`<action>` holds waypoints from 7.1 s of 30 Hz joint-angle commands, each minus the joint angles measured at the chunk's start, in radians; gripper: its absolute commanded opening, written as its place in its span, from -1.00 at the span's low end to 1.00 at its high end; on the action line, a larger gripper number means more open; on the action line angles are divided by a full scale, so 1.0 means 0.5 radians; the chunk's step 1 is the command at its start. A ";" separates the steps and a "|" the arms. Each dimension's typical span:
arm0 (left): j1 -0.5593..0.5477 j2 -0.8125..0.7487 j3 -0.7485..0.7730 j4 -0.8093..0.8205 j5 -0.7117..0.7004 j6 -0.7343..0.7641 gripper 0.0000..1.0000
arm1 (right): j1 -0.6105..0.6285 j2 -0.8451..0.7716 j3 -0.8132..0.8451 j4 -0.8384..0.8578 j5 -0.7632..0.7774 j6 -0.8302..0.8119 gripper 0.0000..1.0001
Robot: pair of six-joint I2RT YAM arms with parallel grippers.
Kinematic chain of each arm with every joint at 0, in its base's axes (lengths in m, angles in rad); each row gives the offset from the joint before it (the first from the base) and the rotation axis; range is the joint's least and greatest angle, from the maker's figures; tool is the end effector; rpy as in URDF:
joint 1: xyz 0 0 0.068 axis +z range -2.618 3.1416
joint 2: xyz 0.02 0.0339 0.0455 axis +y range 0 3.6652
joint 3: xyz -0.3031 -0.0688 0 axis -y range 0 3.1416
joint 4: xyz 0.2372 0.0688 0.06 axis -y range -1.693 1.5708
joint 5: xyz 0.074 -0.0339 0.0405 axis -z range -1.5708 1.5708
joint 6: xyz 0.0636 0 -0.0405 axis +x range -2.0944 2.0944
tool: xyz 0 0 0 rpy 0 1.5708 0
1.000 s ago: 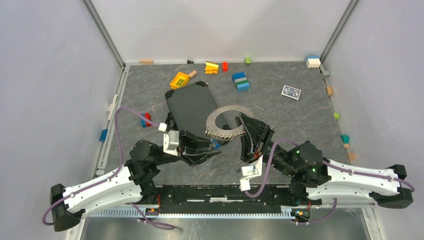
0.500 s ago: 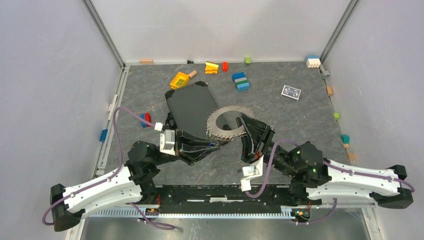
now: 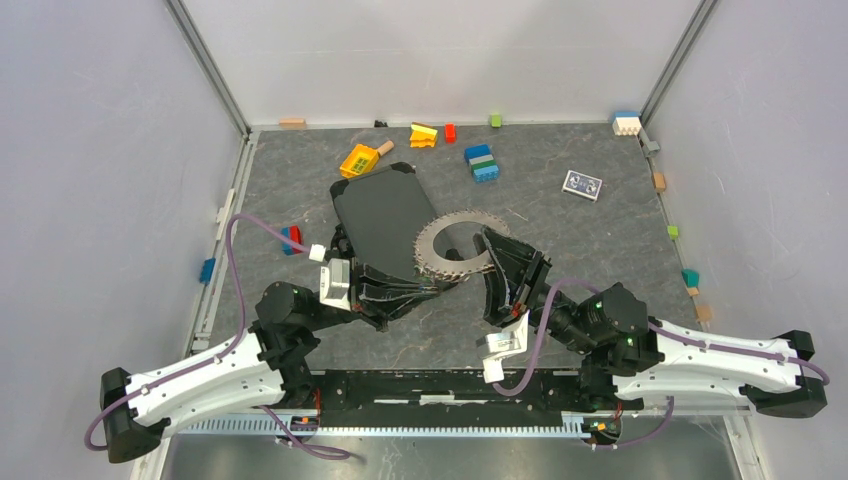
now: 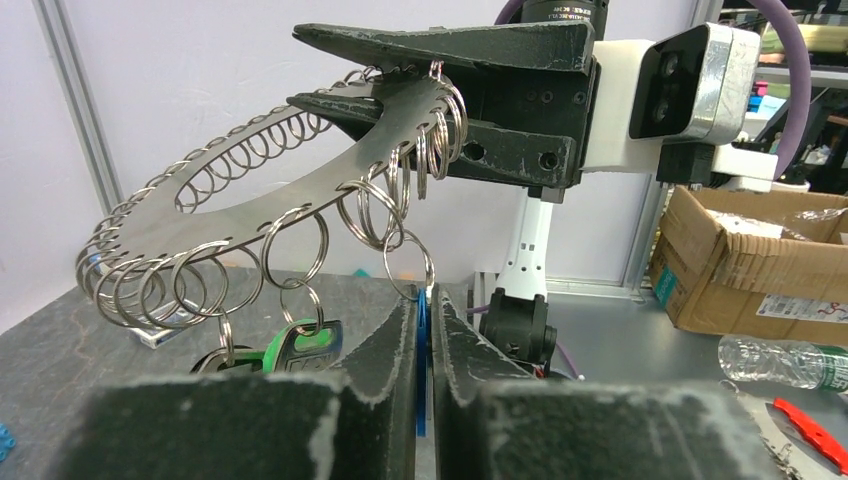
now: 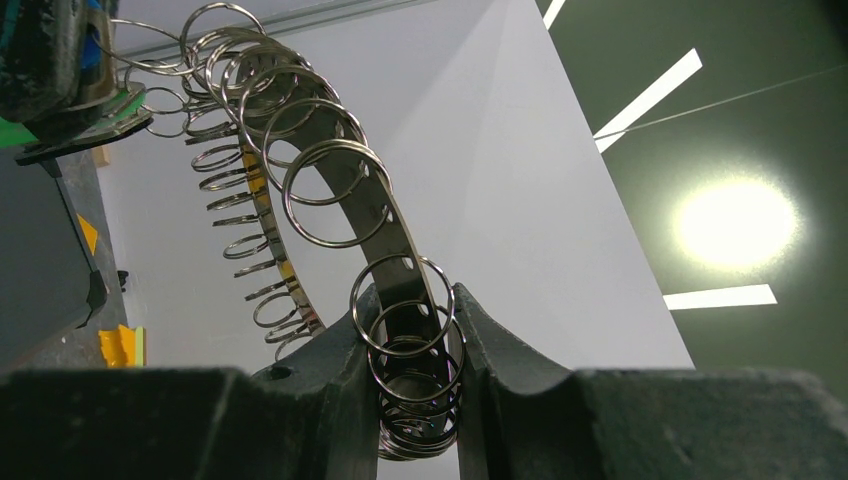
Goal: Remove the keys from the keyring
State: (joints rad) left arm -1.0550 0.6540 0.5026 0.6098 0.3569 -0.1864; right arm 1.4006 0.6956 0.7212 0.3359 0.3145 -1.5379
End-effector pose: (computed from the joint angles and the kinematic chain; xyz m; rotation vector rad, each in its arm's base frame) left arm 0.0511 -0.1352 0.3806 0.8154 0.9359 -1.2902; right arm 0.0446 0.1432 0.4214 -1.1682 0.3964 -0.3096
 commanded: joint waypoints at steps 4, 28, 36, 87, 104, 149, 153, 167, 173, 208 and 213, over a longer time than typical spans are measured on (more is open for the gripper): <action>0.008 0.012 0.031 0.109 -0.030 -0.080 -0.26 | 0.006 -0.040 0.015 0.172 -0.002 0.025 -1.00; 0.008 0.053 0.065 0.123 -0.035 -0.085 -0.95 | 0.006 -0.056 0.003 0.178 0.000 0.029 -1.00; 0.007 -0.036 0.176 -0.325 -0.110 0.032 -0.95 | 0.004 -0.105 -0.039 0.193 0.042 0.023 -1.00; 0.007 0.649 1.973 -2.975 -0.451 1.363 -0.95 | 0.006 -0.400 -0.656 0.516 0.296 0.987 -0.77; 0.003 1.023 2.350 -3.251 -0.568 1.710 -0.95 | 0.006 -0.638 -0.740 0.056 -0.062 1.566 0.06; -0.117 0.937 1.921 -2.750 -0.327 2.301 -0.95 | 0.006 -0.322 -0.768 0.729 -0.315 2.115 -0.20; -0.118 0.983 1.969 -2.750 -0.341 2.152 -0.95 | 0.006 -0.285 -0.756 0.762 -0.309 2.094 -0.21; -0.117 1.024 2.062 -2.801 -0.455 1.770 -0.95 | 0.006 -0.110 -0.718 0.827 -0.110 2.049 -0.16; -0.120 1.027 2.100 -2.871 -0.437 1.700 -0.95 | 0.004 -0.142 -0.740 0.876 -0.048 2.034 -0.13; -0.119 1.016 2.082 -2.942 -0.226 1.668 -0.95 | 0.006 0.115 -0.602 1.126 0.094 1.981 -0.53; -0.119 1.008 2.080 -2.938 -0.223 1.673 -0.95 | 0.005 0.127 -0.599 1.102 0.087 1.998 -0.67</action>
State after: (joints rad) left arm -1.1084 1.1812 1.5162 -0.8883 0.2169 0.6834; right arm 1.4048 0.7559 0.3801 0.8455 0.3416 -0.5552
